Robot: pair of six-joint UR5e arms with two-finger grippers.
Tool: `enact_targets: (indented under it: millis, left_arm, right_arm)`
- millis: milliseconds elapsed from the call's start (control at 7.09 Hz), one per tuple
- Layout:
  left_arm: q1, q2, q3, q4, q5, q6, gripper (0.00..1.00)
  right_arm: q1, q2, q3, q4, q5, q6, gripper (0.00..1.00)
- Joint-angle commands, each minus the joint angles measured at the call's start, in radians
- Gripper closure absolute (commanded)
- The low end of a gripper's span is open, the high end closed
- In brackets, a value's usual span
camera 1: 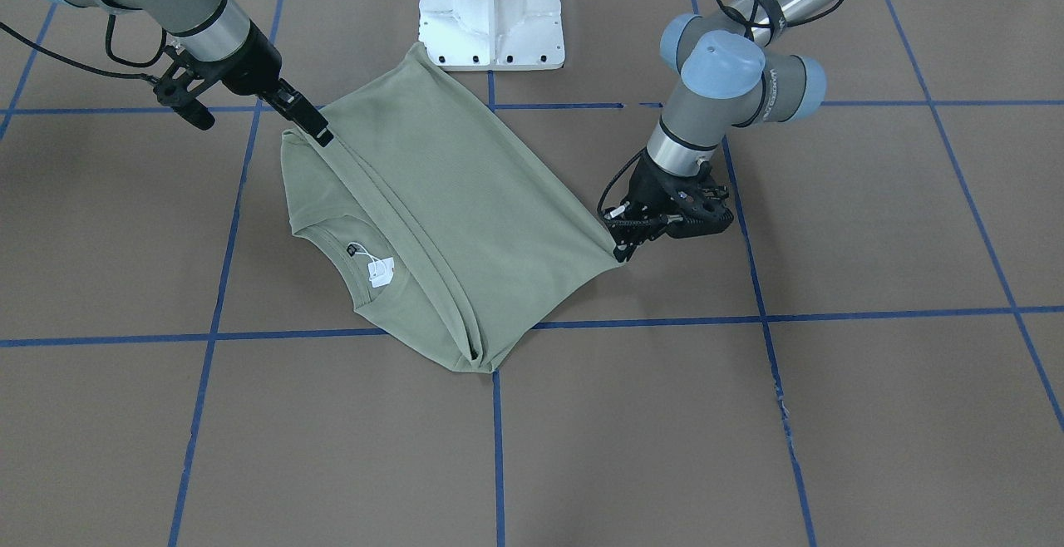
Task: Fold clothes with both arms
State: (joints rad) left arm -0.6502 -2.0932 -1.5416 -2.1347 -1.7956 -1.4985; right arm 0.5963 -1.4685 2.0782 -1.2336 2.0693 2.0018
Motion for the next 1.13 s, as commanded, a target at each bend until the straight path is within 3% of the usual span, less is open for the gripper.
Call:
enact_targets:
  millis: [0,141,423,564,706,988]
  left_arm:
    - [-0.101,-0.198,0.285,-0.148,0.001,0.015,1.0]
    - [-0.127,-0.309,0.486,-0.241,0.004,0.015,1.0]
    - [-0.143,-0.369,0.657,-0.368,0.051,0.029,1.0]
    - [-0.143,-0.381,0.655,-0.37,0.048,0.027,0.5]
    - [-0.147,-0.358,0.577,-0.361,0.032,0.03,0.42]
    - [-0.152,-0.111,0.206,-0.349,-0.138,0.017,0.39]
  right_arm:
    - [0.01,-0.001,-0.012,-0.001,0.0,0.0,0.0]
    - [0.019,0.0,-0.015,-0.001,-0.002,0.0,0.0]
    - [0.026,0.028,-0.018,-0.001,-0.043,0.0,0.0]
    - [0.011,0.037,-0.021,-0.001,-0.084,0.0,0.0]
    - [0.004,0.062,-0.036,-0.001,-0.097,0.0,0.0]
    - [-0.073,0.141,-0.082,-0.001,-0.223,-0.015,0.0]
